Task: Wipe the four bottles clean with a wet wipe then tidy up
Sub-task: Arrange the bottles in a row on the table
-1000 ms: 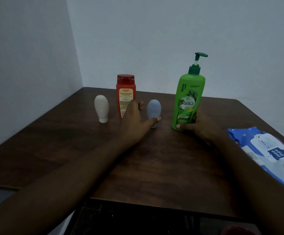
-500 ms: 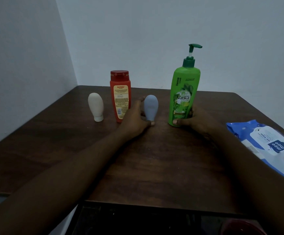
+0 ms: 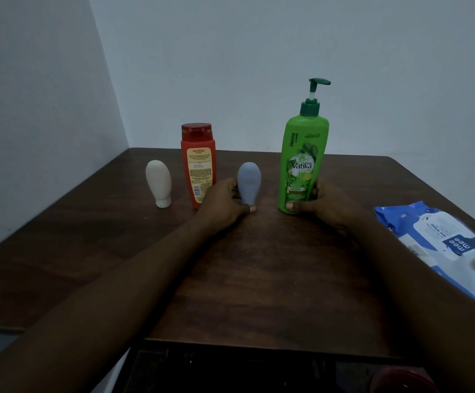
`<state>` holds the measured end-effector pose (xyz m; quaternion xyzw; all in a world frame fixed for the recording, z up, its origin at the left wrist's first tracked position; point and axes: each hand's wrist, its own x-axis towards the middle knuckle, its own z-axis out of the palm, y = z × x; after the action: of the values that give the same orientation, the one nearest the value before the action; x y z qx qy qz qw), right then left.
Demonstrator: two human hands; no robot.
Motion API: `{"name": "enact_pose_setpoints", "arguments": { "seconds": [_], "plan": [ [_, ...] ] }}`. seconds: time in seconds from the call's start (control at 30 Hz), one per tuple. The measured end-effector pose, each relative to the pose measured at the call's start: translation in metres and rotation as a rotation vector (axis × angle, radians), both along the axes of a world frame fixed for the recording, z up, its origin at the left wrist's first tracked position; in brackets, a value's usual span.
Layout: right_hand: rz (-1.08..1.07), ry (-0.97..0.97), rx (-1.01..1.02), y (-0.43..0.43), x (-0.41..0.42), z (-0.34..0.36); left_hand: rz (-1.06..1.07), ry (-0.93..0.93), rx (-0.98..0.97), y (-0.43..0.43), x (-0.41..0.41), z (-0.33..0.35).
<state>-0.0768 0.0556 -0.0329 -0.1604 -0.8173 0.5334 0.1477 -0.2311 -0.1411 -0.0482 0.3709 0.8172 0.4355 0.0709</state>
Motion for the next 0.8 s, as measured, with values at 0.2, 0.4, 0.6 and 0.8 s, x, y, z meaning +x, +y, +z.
{"name": "enact_pose_setpoints", "arguments": {
  "seconds": [0.2,0.4,0.6,0.8],
  "plan": [
    [-0.017,0.013,-0.001,0.001,0.000,-0.002,0.019,0.021,-0.014,-0.001,-0.001,-0.002],
    [0.036,0.013,-0.025,0.006,0.001,-0.003,0.062,-0.005,0.074,-0.014,0.013,0.003],
    [-0.394,0.353,0.244,-0.016,0.021,0.021,0.202,0.192,0.364,-0.048,0.044,0.043],
    [-0.291,0.972,0.696,-0.117,0.018,0.084,0.422,0.316,1.063,-0.127,-0.006,0.090]
  ]
}}
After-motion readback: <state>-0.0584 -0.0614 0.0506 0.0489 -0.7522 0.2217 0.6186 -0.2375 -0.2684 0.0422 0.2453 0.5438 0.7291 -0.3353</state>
